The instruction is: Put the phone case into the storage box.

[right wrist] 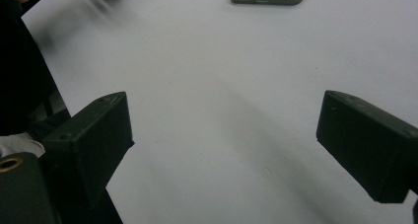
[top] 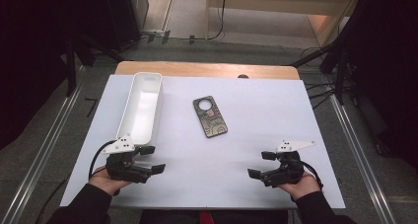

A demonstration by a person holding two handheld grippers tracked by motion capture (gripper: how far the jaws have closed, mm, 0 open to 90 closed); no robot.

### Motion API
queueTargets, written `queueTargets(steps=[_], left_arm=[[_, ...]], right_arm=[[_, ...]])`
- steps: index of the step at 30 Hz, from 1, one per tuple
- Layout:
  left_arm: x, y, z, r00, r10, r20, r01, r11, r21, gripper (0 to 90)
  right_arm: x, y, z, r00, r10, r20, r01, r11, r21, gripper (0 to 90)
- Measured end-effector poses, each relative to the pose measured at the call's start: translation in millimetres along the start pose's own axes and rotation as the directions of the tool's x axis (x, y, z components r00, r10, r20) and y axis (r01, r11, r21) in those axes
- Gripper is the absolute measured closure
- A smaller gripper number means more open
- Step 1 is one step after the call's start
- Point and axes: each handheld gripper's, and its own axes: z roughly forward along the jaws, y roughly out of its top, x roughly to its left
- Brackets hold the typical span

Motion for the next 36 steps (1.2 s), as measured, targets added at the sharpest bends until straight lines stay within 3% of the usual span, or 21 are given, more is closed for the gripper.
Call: queueTargets(steps=[12, 36], left_arm=[[0.1, 0.0, -0.5, 1.0, -0.005, 0.002, 0.005, 1.0, -0.002, 20.5], [0.4, -0.3, -1.0, 1.0, -0.005, 0.006, 0.005, 1.0, -0.004, 20.5]], right_arm=[[-0.7, 0.1, -0.7, 0.9996, -0.002, 0.027, 0.002, 1.0, -0.005, 6.0], [-3.5, -0.2, 1.6, 0.9999, 0.003, 0.011, -0.003, 1.0, 0.002, 6.0]])
